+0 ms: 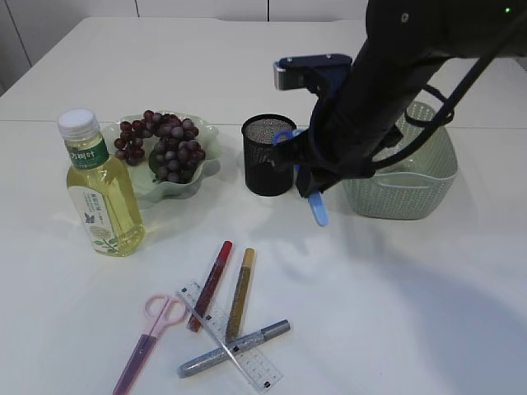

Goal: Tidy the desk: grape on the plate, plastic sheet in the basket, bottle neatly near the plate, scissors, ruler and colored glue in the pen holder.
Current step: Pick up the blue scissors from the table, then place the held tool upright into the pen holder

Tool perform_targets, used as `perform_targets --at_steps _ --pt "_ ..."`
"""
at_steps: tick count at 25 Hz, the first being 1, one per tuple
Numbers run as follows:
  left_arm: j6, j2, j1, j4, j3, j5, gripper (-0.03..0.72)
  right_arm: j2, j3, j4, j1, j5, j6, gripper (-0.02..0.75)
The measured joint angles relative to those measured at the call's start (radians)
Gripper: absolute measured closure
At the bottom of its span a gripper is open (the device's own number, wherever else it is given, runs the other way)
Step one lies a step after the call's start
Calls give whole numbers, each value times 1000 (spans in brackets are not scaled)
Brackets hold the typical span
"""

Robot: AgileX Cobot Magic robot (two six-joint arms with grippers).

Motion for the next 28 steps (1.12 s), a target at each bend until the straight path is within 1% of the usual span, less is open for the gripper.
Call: perform_targets --at_steps 7,16,28 --pt "0 0 0 0 0 0 314 -30 4 -52 0 -201 -2 546" --pt "0 0 0 0 0 0 324 -30 6 -122 0 -543 -4 546" --pt "0 0 0 -22 0 0 326 123 6 -136 -2 -922 -18 547"
